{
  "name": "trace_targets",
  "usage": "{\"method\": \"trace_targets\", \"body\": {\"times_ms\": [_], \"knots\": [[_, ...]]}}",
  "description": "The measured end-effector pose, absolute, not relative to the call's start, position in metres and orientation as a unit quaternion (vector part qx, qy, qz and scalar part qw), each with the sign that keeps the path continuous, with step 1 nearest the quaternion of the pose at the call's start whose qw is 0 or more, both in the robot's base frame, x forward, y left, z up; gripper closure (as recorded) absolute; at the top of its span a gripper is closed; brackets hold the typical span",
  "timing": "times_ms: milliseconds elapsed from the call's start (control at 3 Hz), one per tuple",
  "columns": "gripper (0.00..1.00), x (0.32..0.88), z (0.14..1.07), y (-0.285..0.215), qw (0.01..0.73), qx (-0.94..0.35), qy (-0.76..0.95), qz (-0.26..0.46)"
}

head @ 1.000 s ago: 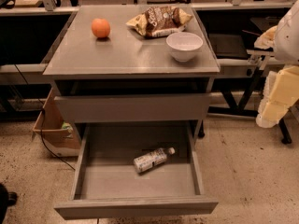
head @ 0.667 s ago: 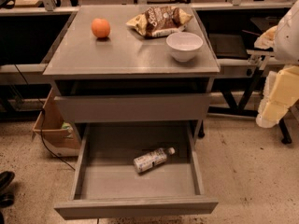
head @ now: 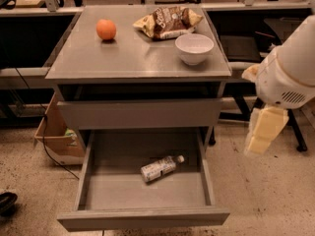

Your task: Pick blue plastic bottle from middle drawer and place on counter

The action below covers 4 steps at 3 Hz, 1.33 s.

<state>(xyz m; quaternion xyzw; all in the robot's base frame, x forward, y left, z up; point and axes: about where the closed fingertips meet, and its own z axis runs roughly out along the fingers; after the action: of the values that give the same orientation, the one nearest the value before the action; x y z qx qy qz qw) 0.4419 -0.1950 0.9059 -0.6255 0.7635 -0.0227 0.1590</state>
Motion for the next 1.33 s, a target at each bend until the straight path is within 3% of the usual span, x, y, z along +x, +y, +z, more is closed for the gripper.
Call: {"method": "trace_targets", "body": {"times_ms": [667, 1333], "knots": [[0.0, 0.456, 0.777, -0.148, 0.148, -0.659, 0.737, -0.007], [0.0, 0.452, 0.758, -0.148, 0.148, -0.66, 0.736, -0.015]]}}
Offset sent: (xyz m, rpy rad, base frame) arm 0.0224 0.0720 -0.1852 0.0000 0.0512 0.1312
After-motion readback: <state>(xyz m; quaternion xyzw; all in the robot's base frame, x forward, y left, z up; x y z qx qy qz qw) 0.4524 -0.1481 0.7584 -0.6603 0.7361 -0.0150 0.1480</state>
